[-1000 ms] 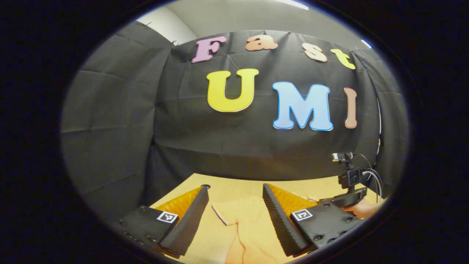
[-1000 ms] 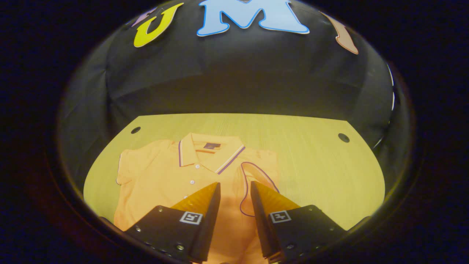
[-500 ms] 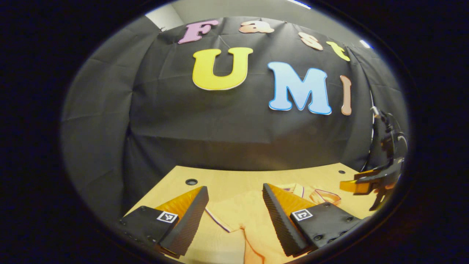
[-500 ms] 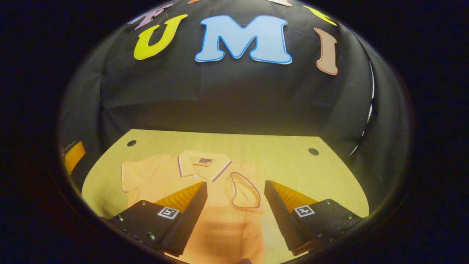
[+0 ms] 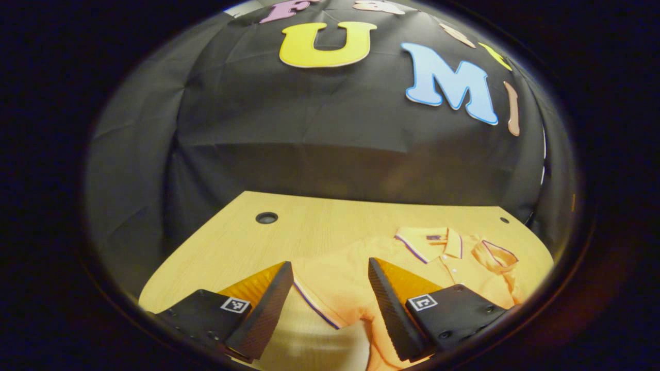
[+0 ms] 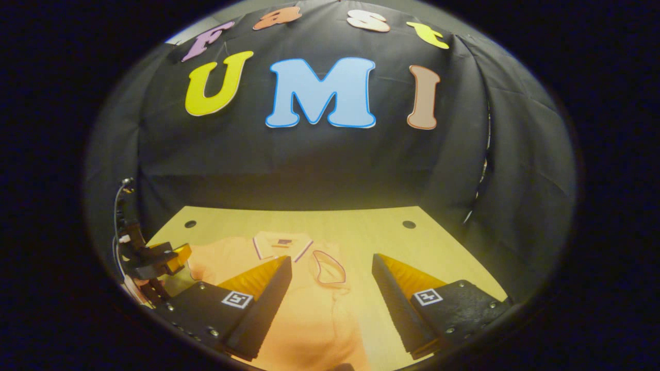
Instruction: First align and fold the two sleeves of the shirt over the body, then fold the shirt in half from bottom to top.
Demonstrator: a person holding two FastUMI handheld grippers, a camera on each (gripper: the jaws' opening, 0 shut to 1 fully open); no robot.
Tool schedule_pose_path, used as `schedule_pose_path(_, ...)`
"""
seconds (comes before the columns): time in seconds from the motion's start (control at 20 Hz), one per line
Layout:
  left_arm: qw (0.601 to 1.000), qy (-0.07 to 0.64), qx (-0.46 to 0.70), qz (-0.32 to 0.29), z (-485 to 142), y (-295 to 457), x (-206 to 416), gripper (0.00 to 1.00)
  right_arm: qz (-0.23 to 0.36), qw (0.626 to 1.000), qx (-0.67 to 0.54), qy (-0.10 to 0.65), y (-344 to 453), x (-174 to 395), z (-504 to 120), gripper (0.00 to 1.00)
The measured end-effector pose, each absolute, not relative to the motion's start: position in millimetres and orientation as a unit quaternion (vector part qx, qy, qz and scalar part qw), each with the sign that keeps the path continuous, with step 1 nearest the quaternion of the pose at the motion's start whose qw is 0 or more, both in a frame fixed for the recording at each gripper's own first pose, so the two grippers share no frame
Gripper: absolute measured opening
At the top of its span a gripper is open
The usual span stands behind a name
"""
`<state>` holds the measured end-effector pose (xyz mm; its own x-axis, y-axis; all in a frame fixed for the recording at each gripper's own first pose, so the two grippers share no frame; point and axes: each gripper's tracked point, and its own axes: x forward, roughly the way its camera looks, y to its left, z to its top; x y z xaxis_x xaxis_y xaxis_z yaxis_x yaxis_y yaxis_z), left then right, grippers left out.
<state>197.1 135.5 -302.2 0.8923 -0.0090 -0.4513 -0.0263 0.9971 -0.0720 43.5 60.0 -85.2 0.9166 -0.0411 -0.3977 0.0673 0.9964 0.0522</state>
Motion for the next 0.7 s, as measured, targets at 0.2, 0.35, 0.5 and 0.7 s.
schedule_pose_path(0.2,0.965,0.258,-0.040,0.026,-335,147,213,0.94,-0.029,0.981,0.041,0.187,66,19,-68,0.98)
schedule_pose_path(0.35,0.955,0.291,-0.046,0.043,-361,155,219,0.94,-0.027,0.983,0.039,0.178,72,7,-59,0.98)
schedule_pose_path(0.5,0.944,0.320,-0.060,0.063,-378,161,225,0.97,-0.025,0.983,0.019,0.181,72,-2,-64,0.97)
schedule_pose_path(0.7,0.941,0.331,-0.036,0.061,-388,158,235,0.96,-0.020,0.982,0.029,0.188,80,-9,-70,0.98)
